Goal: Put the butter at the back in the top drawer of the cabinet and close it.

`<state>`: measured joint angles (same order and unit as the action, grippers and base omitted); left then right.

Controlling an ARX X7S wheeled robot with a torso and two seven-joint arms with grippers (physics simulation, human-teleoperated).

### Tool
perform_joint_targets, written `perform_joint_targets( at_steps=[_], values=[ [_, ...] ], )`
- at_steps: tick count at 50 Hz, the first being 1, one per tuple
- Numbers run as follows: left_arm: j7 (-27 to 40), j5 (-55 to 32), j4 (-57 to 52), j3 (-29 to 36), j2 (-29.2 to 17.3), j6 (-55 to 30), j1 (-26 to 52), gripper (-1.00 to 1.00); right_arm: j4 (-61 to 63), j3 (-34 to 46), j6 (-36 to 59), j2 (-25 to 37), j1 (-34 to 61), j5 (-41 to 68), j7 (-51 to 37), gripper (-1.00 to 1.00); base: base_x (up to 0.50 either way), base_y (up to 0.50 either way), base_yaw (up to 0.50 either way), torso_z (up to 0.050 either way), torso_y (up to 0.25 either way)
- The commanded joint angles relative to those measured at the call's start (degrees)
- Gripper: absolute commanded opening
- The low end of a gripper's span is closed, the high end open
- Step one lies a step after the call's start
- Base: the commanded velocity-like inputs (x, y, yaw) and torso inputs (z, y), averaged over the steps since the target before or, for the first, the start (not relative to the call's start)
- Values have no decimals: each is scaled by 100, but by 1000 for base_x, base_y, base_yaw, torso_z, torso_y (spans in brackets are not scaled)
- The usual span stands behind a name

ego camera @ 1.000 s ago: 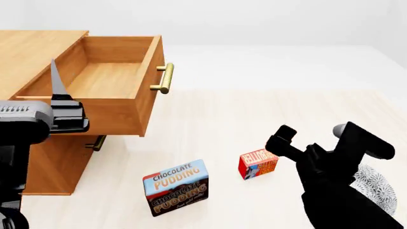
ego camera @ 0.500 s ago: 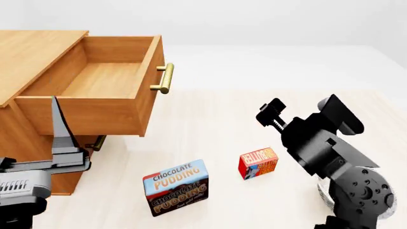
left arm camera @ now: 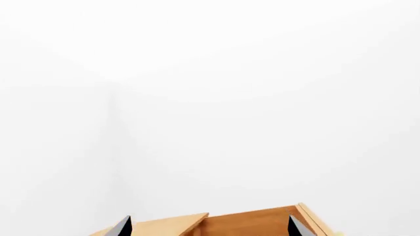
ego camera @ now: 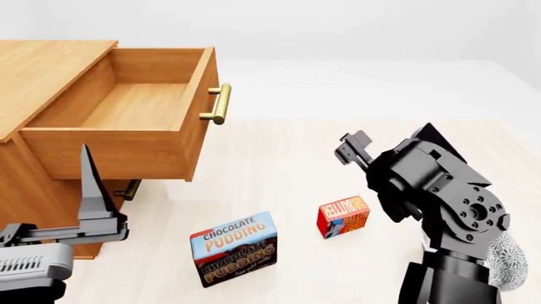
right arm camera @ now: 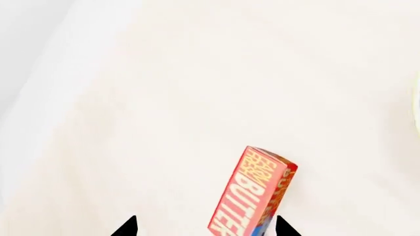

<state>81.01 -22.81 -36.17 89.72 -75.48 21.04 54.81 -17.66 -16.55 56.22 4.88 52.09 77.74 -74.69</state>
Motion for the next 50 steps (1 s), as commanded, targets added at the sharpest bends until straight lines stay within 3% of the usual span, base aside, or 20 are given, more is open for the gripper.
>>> perform_joint_targets(
  at_steps=[1,5,9,15,43,50],
  values=[
    [5,15,204,7,110,212,-120,100,-188,-50,-368,-99,182,-112,-871,100,0,0,0,0,0],
    [7,21,261,6,139,254,-156,100,-313,-92,-287,-80,256,-150,-1488,100,0,0,0,0,0],
    [13,19,297,5,168,268,-188,100,-256,-1027,408,-474,435,-1061,-1525,100,0,0,0,0,0],
    [13,34,240,-3,202,203,-206,100,-442,-1104,268,-486,387,-1157,-1529,100,0,0,0,0,0],
    [-141,-14,313,-52,383,135,-275,100,-748,-111,-665,-453,46,-396,-1401,100,0,0,0,0,0],
    [-145,31,330,-46,390,188,-338,100,-1445,226,-1184,-369,352,-555,-1072,100,0,0,0,0,0]
  ],
)
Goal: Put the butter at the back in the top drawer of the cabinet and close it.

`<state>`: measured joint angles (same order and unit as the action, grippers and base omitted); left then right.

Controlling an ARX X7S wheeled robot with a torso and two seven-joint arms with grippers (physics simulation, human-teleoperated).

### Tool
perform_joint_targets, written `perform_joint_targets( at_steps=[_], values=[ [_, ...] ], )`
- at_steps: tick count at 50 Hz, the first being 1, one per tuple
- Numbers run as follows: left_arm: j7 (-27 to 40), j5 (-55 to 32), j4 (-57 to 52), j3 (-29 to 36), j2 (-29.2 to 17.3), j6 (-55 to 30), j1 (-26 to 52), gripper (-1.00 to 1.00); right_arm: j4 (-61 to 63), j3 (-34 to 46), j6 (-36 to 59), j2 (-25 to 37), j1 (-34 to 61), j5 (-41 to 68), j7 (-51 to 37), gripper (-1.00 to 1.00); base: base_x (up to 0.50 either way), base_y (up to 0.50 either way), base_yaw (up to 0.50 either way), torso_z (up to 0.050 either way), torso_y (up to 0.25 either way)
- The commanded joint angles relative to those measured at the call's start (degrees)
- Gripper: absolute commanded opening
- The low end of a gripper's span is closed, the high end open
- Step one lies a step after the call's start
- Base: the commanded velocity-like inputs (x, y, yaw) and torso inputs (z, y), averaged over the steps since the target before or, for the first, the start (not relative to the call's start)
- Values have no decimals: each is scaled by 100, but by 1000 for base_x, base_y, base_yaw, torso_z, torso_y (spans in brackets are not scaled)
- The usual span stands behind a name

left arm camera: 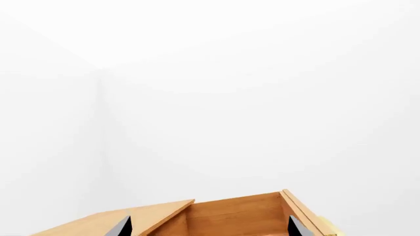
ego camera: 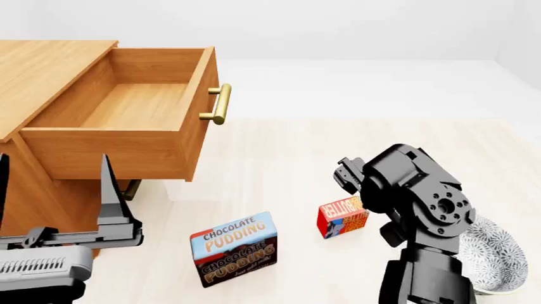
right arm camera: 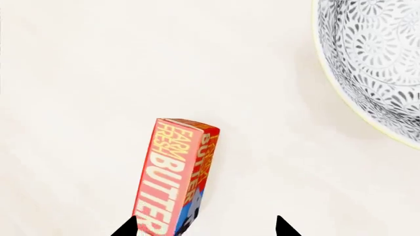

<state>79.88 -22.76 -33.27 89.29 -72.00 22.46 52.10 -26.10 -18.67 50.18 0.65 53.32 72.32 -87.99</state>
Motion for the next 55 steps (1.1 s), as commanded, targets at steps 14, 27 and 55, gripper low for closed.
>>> perform_joint_targets(
  at_steps=[14,27,55],
  values=[
    [-85,-20,218,-25,66,237,-161,100,-3100,819,-1465,213,1395,-577,1476,100,0,0,0,0,0],
    [-182,-114,428,-62,118,391,-209,100,-4879,861,-2074,258,2172,-1099,2306,100,0,0,0,0,0],
    [-253,-212,502,-121,126,500,-310,100,-4886,-780,-1863,47,2088,-3094,2441,100,0,0,0,0,0]
  ],
)
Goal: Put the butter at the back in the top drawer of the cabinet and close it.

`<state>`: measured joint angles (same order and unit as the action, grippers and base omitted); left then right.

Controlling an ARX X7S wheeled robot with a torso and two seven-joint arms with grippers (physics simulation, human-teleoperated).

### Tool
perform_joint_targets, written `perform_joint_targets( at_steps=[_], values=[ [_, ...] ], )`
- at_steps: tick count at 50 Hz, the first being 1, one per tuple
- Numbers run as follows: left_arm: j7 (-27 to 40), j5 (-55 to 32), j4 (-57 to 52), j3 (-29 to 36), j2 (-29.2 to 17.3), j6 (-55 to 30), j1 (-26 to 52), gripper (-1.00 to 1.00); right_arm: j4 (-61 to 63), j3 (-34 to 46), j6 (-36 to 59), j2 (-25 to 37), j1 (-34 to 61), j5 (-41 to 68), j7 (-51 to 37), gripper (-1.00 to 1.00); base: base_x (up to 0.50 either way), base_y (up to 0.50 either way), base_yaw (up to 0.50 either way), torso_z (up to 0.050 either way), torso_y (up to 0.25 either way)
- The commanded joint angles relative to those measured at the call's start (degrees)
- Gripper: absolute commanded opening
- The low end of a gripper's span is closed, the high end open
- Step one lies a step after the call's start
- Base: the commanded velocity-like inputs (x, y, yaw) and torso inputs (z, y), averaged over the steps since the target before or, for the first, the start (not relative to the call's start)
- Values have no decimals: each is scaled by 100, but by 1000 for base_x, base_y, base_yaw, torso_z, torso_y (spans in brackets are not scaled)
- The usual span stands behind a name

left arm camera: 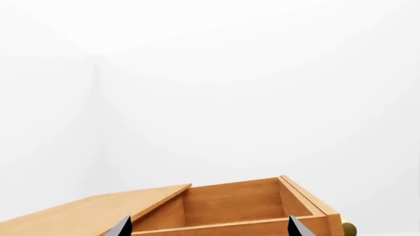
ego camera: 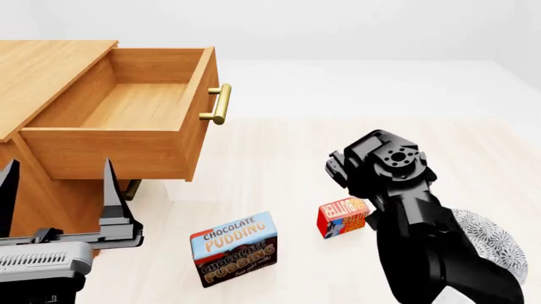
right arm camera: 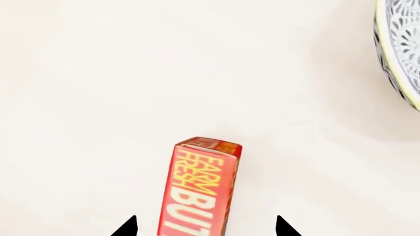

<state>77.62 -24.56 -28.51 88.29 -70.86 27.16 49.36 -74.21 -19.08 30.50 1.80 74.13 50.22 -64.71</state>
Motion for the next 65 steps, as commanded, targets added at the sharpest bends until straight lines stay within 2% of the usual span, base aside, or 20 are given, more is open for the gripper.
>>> perform_joint_targets(
  at_steps=[1,8,12,22,32,52,65],
  values=[
    [-31,-36,27,-24,13,32,-38,100,-74,-848,123,-79,10,-1006,129,100,0,0,0,0,0],
    [-54,-49,44,-41,30,31,-52,100,-76,-1695,261,-164,-8,-1937,285,100,0,0,0,0,0],
    [-65,-57,88,-50,33,69,-71,100,-77,-1919,288,-177,-59,-2189,334,100,0,0,0,0,0],
    [-130,-110,252,-67,80,185,-125,100,-77,-1473,233,-178,-168,-1755,229,100,0,0,0,0,0],
    [-190,-155,416,-81,164,229,-166,100,-78,-1602,182,-179,-186,-1868,324,100,0,0,0,0,0],
    [-278,-227,683,-120,314,294,-242,100,-78,-1120,37,-179,-289,-1383,707,100,0,0,0,0,0],
    [-334,-284,818,-156,353,373,-287,100,-78,-302,-170,-179,-327,-638,788,100,0,0,0,0,0]
  ],
)
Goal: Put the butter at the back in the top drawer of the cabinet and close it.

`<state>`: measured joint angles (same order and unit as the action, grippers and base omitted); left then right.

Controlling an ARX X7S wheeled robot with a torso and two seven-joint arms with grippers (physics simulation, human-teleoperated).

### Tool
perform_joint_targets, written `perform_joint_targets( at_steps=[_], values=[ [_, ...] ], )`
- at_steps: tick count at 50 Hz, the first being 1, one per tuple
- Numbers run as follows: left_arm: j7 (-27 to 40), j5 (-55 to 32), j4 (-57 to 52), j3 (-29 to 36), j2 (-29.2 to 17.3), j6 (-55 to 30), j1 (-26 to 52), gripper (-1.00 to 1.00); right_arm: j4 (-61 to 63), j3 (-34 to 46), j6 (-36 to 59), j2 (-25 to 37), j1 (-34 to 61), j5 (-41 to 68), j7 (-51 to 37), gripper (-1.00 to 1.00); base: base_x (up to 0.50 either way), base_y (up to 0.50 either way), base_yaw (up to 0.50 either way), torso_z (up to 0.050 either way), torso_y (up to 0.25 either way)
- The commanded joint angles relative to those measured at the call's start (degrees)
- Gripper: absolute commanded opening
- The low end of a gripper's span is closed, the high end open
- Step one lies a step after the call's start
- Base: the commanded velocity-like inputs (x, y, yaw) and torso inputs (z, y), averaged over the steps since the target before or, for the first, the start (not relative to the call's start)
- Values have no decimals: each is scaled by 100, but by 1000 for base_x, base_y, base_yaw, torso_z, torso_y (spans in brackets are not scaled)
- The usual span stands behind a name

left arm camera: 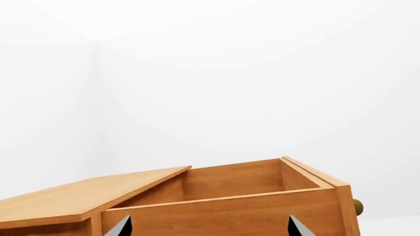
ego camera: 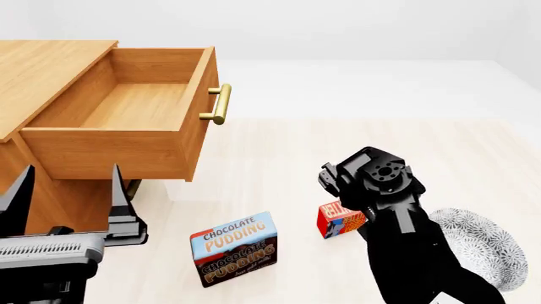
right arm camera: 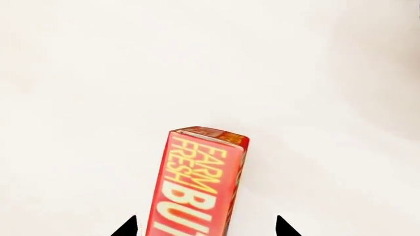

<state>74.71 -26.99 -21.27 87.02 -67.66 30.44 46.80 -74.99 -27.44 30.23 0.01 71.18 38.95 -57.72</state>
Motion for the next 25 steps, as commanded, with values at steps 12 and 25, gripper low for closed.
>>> perform_joint_targets(
  at_steps=[12,25],
  values=[
    [-70,-59,150,-55,37,87,-76,100,0,1189,-263,0,-62,1094,194,100,0,0,0,0,0],
    [-110,-70,228,-82,78,120,-120,100,0,975,-282,0,-90,855,136,100,0,0,0,0,0]
  ],
)
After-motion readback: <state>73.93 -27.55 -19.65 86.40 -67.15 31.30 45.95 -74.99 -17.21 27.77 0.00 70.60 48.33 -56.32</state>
